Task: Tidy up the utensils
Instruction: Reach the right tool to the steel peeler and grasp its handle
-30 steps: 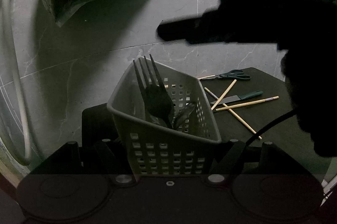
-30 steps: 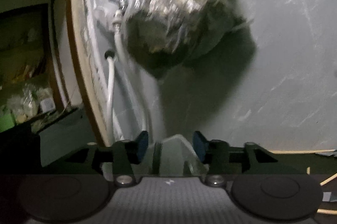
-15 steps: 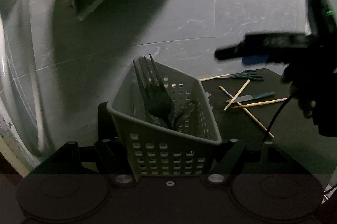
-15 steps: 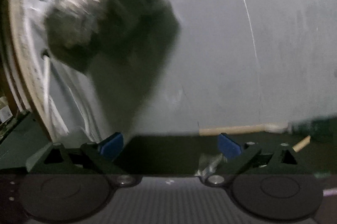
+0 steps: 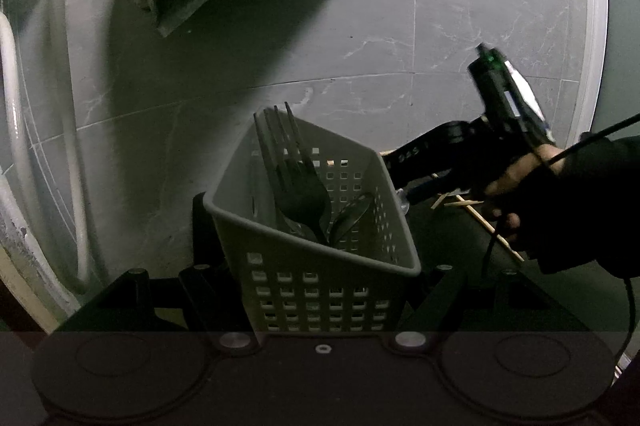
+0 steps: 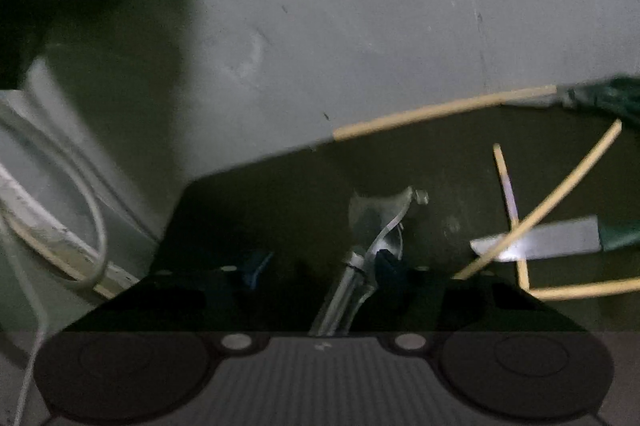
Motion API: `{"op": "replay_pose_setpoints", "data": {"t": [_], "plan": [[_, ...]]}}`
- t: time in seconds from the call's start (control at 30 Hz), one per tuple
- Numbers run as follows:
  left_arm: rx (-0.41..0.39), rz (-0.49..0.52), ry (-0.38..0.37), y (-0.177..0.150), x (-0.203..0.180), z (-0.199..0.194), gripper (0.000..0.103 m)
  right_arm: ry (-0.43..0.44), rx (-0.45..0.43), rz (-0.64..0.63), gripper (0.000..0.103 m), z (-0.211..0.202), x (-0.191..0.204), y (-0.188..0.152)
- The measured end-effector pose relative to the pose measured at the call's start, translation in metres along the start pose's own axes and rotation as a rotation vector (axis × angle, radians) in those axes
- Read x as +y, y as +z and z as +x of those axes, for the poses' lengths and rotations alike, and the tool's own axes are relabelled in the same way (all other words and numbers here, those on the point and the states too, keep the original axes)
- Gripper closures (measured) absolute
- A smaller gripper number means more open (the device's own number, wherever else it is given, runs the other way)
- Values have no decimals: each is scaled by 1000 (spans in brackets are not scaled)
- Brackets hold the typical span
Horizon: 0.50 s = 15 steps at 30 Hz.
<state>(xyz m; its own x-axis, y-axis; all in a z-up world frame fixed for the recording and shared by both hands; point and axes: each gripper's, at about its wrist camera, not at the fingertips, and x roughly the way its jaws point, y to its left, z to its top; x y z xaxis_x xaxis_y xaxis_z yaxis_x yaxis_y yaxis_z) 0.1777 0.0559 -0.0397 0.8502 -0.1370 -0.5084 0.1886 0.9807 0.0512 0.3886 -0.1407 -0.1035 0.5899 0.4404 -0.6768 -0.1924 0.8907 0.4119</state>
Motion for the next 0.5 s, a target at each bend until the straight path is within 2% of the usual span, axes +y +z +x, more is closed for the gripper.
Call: {"op": "replay_pose_setpoints", "data": {"t": [0.13,0.5], "plan": [[0,-1,1,0,0,0,26,-17,33,16,50,8,-3,-3],[-2,-6,4,0,1,-1,26,-63,61,-87,50,18,15,3]]}}
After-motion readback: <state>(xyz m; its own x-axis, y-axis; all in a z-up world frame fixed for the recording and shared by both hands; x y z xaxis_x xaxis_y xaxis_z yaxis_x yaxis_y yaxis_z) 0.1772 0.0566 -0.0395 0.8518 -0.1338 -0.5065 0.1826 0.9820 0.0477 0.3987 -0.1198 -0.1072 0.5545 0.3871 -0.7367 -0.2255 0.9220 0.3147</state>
